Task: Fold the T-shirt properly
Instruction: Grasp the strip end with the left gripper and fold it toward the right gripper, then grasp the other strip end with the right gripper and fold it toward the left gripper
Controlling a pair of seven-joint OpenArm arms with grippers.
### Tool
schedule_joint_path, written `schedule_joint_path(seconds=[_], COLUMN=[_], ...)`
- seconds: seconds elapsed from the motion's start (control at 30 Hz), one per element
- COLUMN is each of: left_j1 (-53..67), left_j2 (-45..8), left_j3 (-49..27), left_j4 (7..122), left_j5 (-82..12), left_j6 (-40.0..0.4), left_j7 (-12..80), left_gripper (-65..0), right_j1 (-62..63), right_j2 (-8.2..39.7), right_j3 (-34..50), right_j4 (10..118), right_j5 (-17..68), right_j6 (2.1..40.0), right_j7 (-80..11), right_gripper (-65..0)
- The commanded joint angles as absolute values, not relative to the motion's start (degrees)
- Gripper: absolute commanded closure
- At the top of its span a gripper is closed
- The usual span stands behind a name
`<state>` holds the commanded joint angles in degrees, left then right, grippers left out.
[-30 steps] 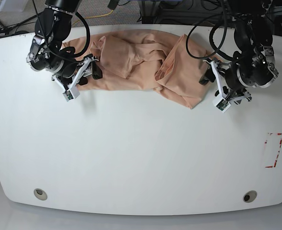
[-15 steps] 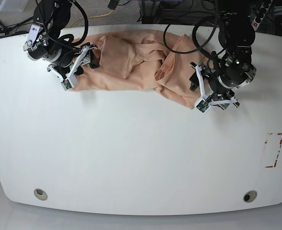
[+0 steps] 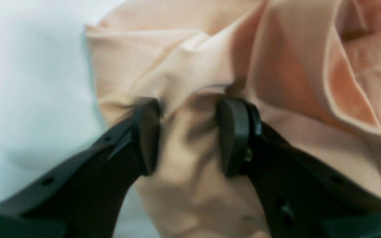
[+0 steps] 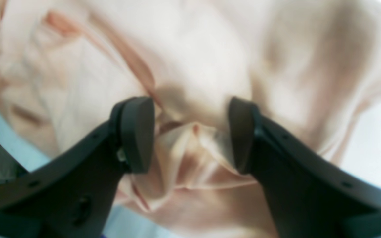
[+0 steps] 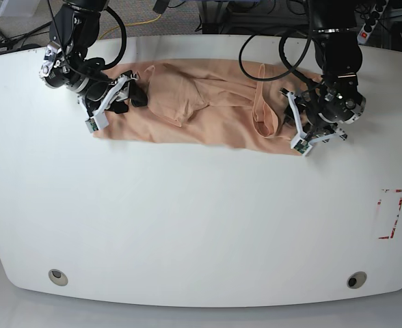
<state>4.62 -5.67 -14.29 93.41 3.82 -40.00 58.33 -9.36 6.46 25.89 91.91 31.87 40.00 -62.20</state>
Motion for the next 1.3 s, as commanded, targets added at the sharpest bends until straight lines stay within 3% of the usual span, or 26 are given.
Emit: schedule_joint_path(seconds=[0.2,0.53,0.73,0.77,0.97,1.1,1.3], left_j1=[4.4,0.5,-0.7,-0.5,0.4,3.4,8.5], left_j2=[-5.7,-5.3,-5.2,-5.3,-5.7,-8.2,-12.4], left_j3=[-19.3,-19.8,-19.9,-20.0,-28.4,-35.6,-36.8], left_j4=[92.9,94.4,104.7,105.6,110.4,110.2,105.7], left_j5=[3.8,3.5,0.1,-1.6,-13.4,-20.6,-28.3], left_j6=[-40.0,-40.0,-40.0,-40.0,-40.0,-40.0,-40.0], left_j7=[58.5,62.1,66.4,66.7,72.7,74.2,73.5], left_gripper=[-26.0,-26.0,-26.1,-26.1,-28.1,-35.6,-36.5], right_j1=[-7.1,-6.0,-6.5,-6.5,-6.1,-5.7,-2.5], right_j2=[6.1,3.8,4.2,4.1,6.5,8.1,8.9], right_j3=[25.8,26.1,29.1,30.3,35.3,36.2,36.4], right_j4=[92.1,102.2,104.1,103.0,95.4,91.7,84.6], right_j5=[32.4,32.6,43.8,46.0,54.8,55.2,54.6], right_j6=[40.0,40.0,40.0,40.0,40.0,40.0,40.0], right_j7=[-62.5,-67.3,-71.5,-73.1,-75.4,-75.3,-74.5], right_gripper=[-34.2,-34.4,-35.0,-36.0,-59.3,-58.0,-57.5])
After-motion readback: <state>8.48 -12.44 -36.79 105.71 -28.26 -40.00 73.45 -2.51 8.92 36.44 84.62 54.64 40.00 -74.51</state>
